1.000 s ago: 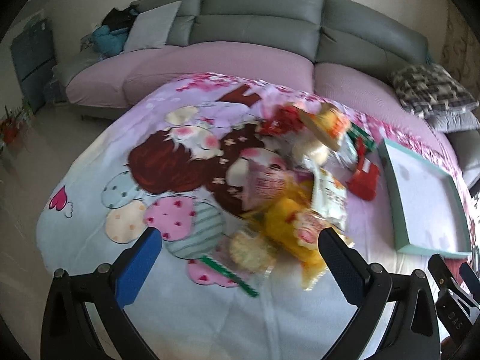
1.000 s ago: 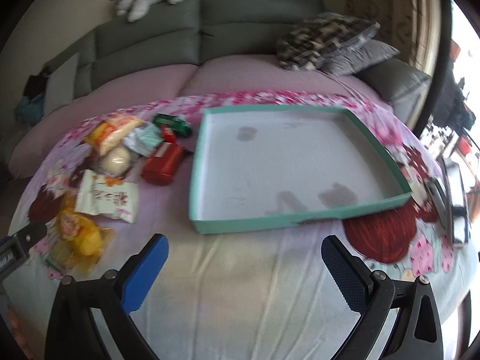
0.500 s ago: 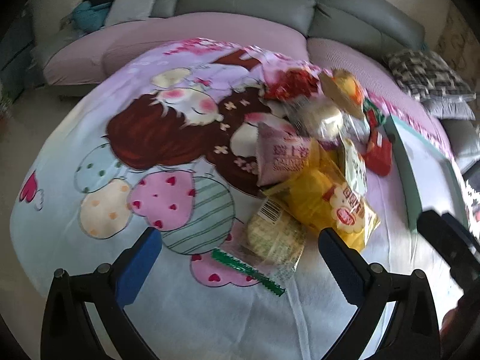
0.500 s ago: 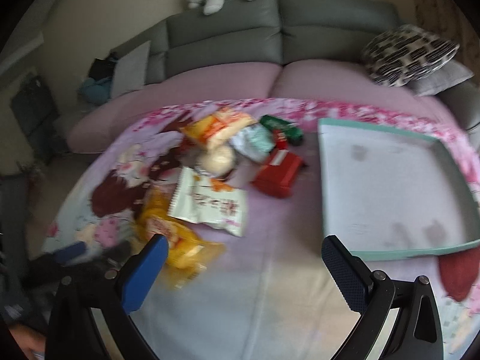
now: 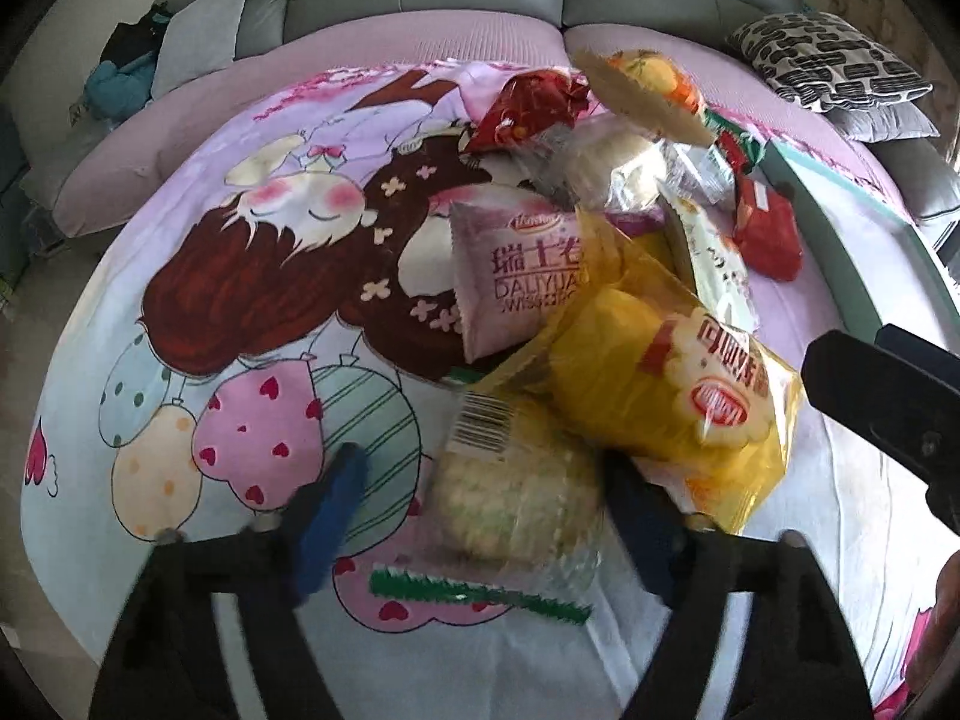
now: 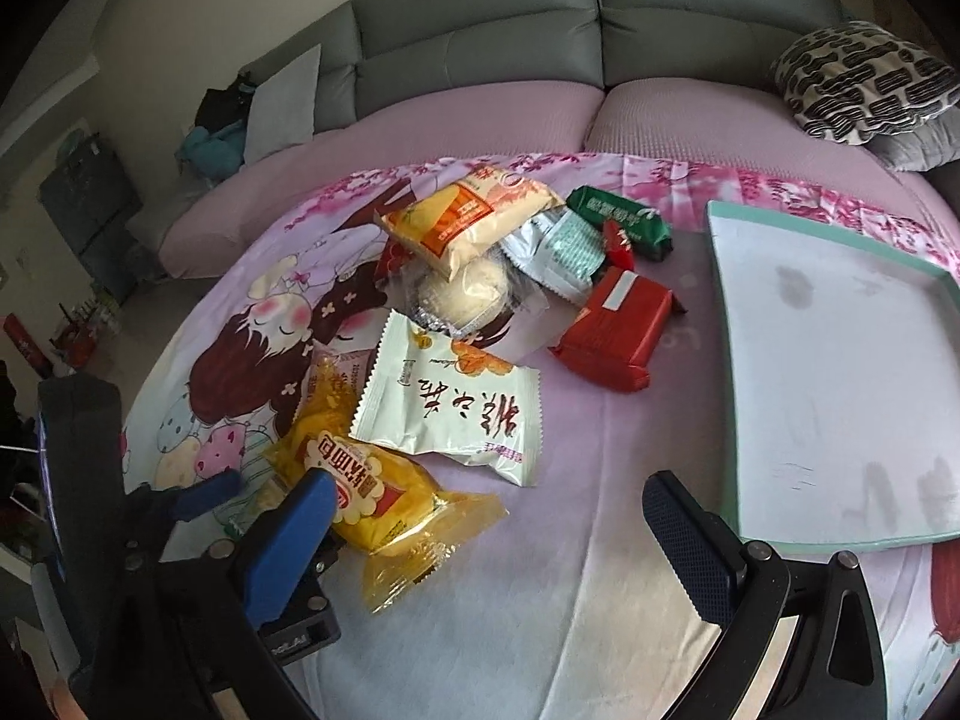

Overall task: Organize snacks
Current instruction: 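Grasp the round biscuit packet with the left tool while the right tool grasps the yellow bread bag, then carry both packets to the green tray and release them inside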

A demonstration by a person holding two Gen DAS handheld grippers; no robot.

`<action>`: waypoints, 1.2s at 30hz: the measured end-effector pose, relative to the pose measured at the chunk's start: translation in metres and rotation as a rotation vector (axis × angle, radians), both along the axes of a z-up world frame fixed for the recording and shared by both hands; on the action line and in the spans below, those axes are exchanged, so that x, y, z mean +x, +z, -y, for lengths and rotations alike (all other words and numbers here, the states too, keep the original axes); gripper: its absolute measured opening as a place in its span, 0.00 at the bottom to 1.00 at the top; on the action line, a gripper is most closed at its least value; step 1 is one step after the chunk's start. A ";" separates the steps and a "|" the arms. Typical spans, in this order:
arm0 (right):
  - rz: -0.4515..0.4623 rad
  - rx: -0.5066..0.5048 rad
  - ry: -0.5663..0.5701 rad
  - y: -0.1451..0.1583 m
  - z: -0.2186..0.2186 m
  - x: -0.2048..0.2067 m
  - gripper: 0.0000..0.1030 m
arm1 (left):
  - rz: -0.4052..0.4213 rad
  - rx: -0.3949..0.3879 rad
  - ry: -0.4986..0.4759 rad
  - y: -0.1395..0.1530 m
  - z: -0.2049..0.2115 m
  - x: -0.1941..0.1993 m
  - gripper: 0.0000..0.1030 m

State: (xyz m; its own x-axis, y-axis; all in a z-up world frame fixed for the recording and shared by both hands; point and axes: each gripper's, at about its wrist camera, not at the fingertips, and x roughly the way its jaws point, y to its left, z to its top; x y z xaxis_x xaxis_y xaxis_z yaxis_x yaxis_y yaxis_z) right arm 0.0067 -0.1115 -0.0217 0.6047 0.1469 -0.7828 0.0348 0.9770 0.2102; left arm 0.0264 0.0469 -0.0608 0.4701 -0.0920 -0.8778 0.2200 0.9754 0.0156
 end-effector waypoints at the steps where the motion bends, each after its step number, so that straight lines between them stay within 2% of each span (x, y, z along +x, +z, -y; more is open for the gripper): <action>1: -0.004 0.000 0.008 -0.001 -0.002 0.002 1.00 | 0.004 -0.004 0.005 0.000 -0.002 0.001 0.70; 5: -0.021 0.015 0.044 -0.006 -0.009 0.007 1.00 | 0.015 -0.031 0.047 0.002 -0.014 0.003 0.59; 8: -0.035 0.036 0.080 -0.010 -0.018 0.012 1.00 | 0.011 -0.039 0.097 0.002 -0.026 0.005 0.58; 13: -0.056 -0.001 0.130 -0.016 -0.035 0.014 1.00 | 0.009 -0.053 0.184 0.001 -0.049 0.010 0.58; 18: -0.061 -0.032 0.171 -0.021 -0.048 0.016 0.98 | 0.007 -0.067 0.230 0.000 -0.064 0.012 0.58; 23: -0.080 -0.049 0.209 -0.029 -0.062 0.020 0.87 | 0.005 -0.093 0.240 -0.001 -0.069 0.011 0.58; 29: -0.094 -0.034 0.212 -0.034 -0.063 0.022 0.75 | 0.013 -0.065 0.234 -0.002 -0.066 0.008 0.58; 31: -0.087 -0.026 0.224 -0.032 -0.066 0.022 0.62 | 0.013 -0.064 0.236 -0.002 -0.065 0.008 0.58; 36: -0.063 -0.052 0.233 -0.028 -0.069 0.019 0.57 | 0.010 -0.055 0.239 -0.001 -0.063 0.006 0.57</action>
State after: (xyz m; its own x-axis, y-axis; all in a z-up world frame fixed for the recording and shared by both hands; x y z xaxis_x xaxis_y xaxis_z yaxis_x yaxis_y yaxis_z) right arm 0.0261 -0.0421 -0.0494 0.5091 0.2352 -0.8279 -0.1814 0.9697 0.1640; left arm 0.0327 0.1097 -0.0614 0.4933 -0.0244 -0.8695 -0.0168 0.9992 -0.0376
